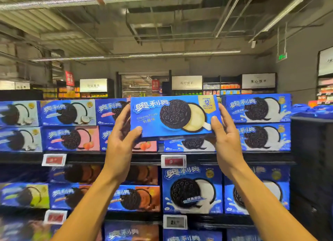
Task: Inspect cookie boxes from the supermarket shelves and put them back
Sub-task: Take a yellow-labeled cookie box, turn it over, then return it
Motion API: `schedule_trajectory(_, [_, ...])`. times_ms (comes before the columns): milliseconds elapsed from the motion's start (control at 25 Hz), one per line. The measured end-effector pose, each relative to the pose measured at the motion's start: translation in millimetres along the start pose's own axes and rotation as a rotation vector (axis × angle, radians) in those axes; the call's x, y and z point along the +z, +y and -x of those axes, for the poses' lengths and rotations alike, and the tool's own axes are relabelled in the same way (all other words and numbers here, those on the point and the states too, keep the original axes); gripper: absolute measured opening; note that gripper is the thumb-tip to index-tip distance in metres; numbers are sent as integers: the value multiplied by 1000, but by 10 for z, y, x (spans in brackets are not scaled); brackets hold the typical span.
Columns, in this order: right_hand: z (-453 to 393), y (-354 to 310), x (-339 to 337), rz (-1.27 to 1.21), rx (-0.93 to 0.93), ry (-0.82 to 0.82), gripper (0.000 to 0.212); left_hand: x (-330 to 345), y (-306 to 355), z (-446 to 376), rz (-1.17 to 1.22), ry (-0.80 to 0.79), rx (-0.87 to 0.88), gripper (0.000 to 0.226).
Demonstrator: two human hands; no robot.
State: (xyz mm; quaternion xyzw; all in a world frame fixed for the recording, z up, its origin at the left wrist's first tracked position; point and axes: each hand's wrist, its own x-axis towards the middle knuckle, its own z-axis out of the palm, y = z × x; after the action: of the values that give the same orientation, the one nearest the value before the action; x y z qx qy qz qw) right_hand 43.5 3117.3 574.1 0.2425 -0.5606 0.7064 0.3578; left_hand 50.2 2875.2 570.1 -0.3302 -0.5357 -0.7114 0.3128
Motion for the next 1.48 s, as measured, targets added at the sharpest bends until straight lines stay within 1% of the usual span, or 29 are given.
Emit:
schedule_trajectory(120, [225, 57, 108, -70, 85, 20, 38, -231, 1, 219, 5, 5, -34, 53])
schedule_trajectory(200, [388, 63, 190, -61, 114, 23, 41, -377, 11, 372, 11, 1, -61, 57])
schedule_trajectory(280, [606, 90, 303, -43, 129, 10, 41, -568, 27, 559, 18, -14, -96, 60])
schedule_trajectory(400, [949, 158, 547, -62, 137, -3, 41, -931, 88, 778, 23, -11, -137, 71])
schedule_trajectory(480, [1123, 201, 697, -58, 127, -22, 45, -1136, 123, 876, 69, -19, -171, 74])
schedule_trajectory(560, [1307, 238, 891, -10, 106, -55, 52, -1366, 189, 970, 132, -62, -203, 74])
schedule_trajectory(680, [1651, 234, 1152, 109, 81, -122, 65, -1758, 274, 1128, 184, -106, -208, 72])
schedule_trajectory(800, [2021, 240, 1356, 165, 66, -159, 67, -2123, 329, 1310, 223, -138, -244, 76])
schedule_trajectory(920, [2355, 245, 1505, 179, 33, -108, 67, -2404, 389, 1518, 241, -148, -289, 78])
schedule_trajectory(1040, [2658, 236, 1681, 127, 59, -68, 65, -2611, 442, 1687, 236, -133, -323, 78])
schedule_trajectory(1120, [2839, 254, 1792, 105, 110, -4, 63, -2721, 497, 1777, 248, -130, -368, 76])
schedule_trajectory(1200, [3001, 281, 1908, 111, 185, 81, 68, -2820, 543, 1854, 263, -147, -437, 72])
schedule_trajectory(1280, [3159, 314, 2001, 121, 285, 166, 72, -2921, 583, 1923, 293, -137, -526, 64])
schedule_trajectory(1360, [3285, 359, 2060, 126, 347, 209, 72, -3003, 605, 2004, 362, -121, -577, 54])
schedule_trajectory(1480, [3416, 425, 2099, 129, 385, 255, 62, -3069, 596, 2186, 421, -50, -614, 46])
